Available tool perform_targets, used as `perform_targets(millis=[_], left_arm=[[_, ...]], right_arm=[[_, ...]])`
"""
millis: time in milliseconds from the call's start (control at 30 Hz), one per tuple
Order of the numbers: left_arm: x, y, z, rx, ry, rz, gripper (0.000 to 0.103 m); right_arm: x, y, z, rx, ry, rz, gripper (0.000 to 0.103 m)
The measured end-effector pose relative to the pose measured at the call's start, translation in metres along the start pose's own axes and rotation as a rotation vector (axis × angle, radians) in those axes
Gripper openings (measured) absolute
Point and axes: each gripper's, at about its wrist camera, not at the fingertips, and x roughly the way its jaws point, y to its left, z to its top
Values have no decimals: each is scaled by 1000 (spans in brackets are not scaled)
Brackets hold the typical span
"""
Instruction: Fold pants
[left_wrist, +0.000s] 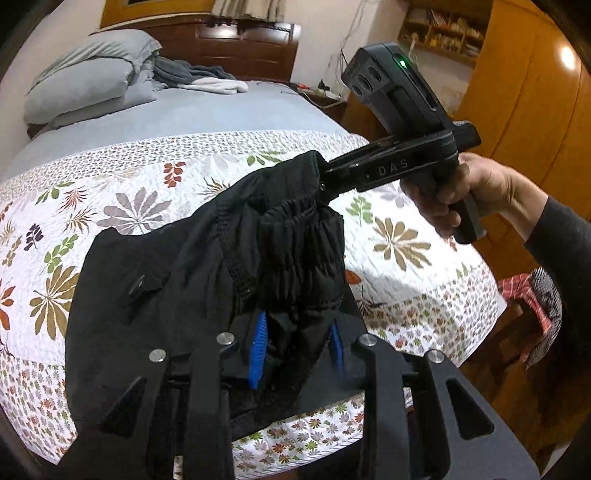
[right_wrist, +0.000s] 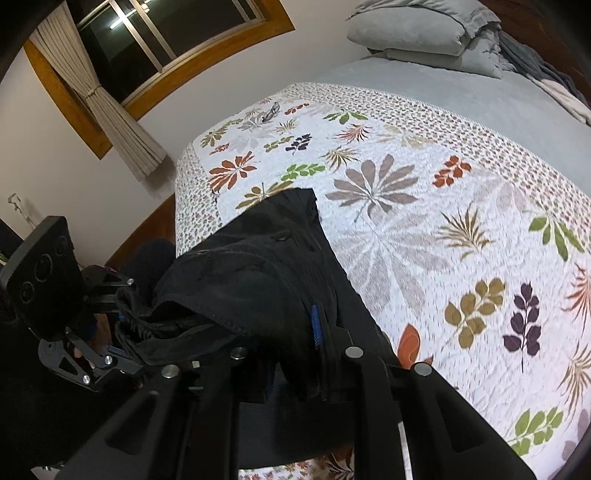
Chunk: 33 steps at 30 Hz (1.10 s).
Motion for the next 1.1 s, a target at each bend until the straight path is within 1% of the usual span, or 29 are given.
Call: perform_targets(millis=[267,367,400,433,467,500,533,567,600,667,733,767,800,833,900,933,1000,1033,1067,1100], left_arm=[[21,-30,-6,90,34,37,27],[36,-38,-12,122,70,43,27],[40,-39,-14,129,81,47,29],[44,-41,-17,137,91,52,35],[49,-44,-20,150,107,50,39],[54,-46,-24,156,116,32,51],[57,-46,-26,150,119,5,73],[60,-46,-28,141,129,-22,81],[64,-46,-31,133,135,-46,84],[65,-47,-35,145,133,-59,87],[63,-47,-39,142,121,-101,89],[63,-47,-39,135,121,-118,89],[62,-44,-39,113,117,-156,89],[59,-41,-39,90,108,-188,89],[50,-33,-37,37,74,-256,89],[44,-30,-36,16,54,-275,90],[32,-21,-35,-18,21,-302,90],[27,-18,-35,-28,11,-307,91],[22,-13,-34,-38,1,-306,91],[17,-6,-35,-50,-5,-295,92]], right_arm=[[-9,-15,-33,0,-25,-9,18],[-9,-18,-44,-6,-17,-28,18],[-8,-19,-47,-6,-13,-33,18],[-7,-21,-52,-5,-8,-41,20],[-7,-23,-56,-3,-4,-50,23],[-6,-25,-61,0,1,-61,26],[-7,-28,-68,13,7,-74,30],[-8,-30,-73,21,13,-84,35],[-9,-32,-82,34,29,-107,42],[-17,-35,-95,68,31,-127,42],[-29,-37,-105,106,-7,-158,42],[-39,-35,-109,126,-42,-171,43],[-45,-33,-112,137,-74,-182,43],[-55,-26,-115,151,-137,-195,43],[-63,-8,-116,152,-238,-140,43],[-61,-1,-114,147,-263,-129,43],[-50,11,-109,140,-278,-108,43],[-40,16,-106,140,-287,-95,43],[-29,18,-104,137,-275,-93,42],[-22,19,-104,134,-266,-113,42]])
